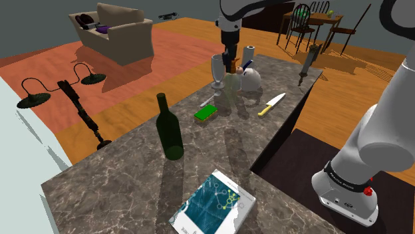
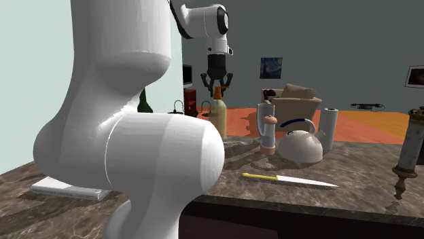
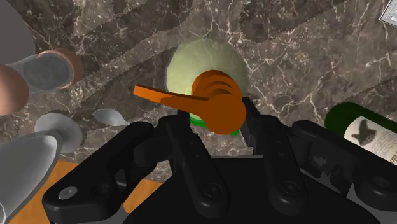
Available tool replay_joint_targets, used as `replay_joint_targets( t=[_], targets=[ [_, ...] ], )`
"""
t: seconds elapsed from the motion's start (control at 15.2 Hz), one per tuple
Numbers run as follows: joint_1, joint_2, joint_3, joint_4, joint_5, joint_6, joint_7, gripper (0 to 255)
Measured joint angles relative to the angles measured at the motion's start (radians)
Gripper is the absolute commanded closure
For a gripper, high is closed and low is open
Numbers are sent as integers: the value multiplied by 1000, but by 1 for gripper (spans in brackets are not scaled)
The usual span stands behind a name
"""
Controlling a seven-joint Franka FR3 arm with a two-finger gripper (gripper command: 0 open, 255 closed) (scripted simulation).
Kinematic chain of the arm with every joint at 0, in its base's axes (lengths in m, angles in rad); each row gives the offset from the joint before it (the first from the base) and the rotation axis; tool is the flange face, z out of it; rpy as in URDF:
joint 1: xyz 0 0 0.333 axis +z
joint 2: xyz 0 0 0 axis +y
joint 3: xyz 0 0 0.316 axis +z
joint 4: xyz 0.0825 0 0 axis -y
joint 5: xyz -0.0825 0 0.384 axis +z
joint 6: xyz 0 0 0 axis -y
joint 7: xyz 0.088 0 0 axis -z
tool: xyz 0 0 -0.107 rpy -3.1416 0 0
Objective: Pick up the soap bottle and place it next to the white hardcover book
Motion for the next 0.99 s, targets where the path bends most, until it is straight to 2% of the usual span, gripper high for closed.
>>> replay_joint_targets(
  t=[0.59, 0.99],
  targets=[
    [107, -100, 98, -123, 5, 18, 203, 255],
    [177, -124, 171, -142, 17, 12, 343, 255]
  ],
)
